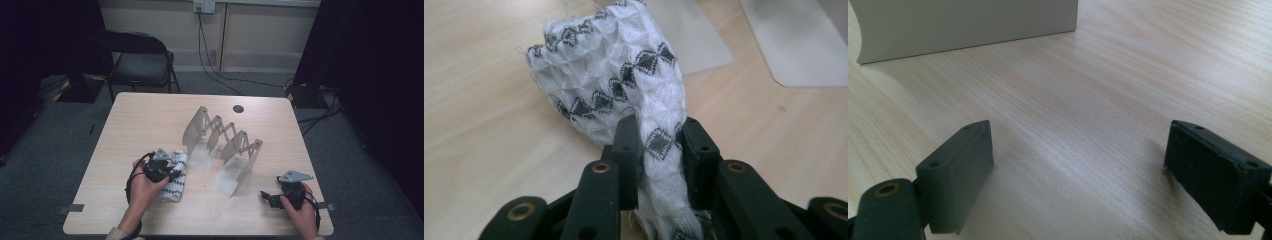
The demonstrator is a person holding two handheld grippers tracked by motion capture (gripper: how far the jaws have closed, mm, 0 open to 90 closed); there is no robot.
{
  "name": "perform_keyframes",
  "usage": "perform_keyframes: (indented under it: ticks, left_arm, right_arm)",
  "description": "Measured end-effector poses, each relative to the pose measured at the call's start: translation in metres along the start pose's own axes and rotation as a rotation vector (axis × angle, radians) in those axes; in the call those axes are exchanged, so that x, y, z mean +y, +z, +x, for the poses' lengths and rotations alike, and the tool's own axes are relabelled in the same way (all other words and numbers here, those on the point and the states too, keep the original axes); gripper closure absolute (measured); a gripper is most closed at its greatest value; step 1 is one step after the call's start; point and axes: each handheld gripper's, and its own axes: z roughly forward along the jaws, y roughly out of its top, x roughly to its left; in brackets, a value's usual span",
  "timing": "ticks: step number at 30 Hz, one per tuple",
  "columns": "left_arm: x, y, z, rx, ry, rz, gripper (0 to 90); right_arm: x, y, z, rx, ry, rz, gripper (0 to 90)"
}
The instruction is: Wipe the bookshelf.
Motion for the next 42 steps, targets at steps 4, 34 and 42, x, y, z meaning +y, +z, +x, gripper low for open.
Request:
perform_keyframes:
  ticks: [4,34,42]
  left_arm:
    - [-0.007,-0.004,-0.01,-0.042,0.009,-0.003,74.0]
    - [0.033,0.034,-0.005,0.059,-0.028,-0.054,78.3]
    - [0.032,0.028,0.007,0.103,-0.047,-0.058,78.7]
  right_arm:
    - [0.0,0.0,0.0,0.0,0.001,0.0,11.5]
    - [0.0,0.0,0.0,0.004,-0.003,0.001,11.5]
    - [0.0,0.0,0.001,0.006,-0.004,0.0,11.5]
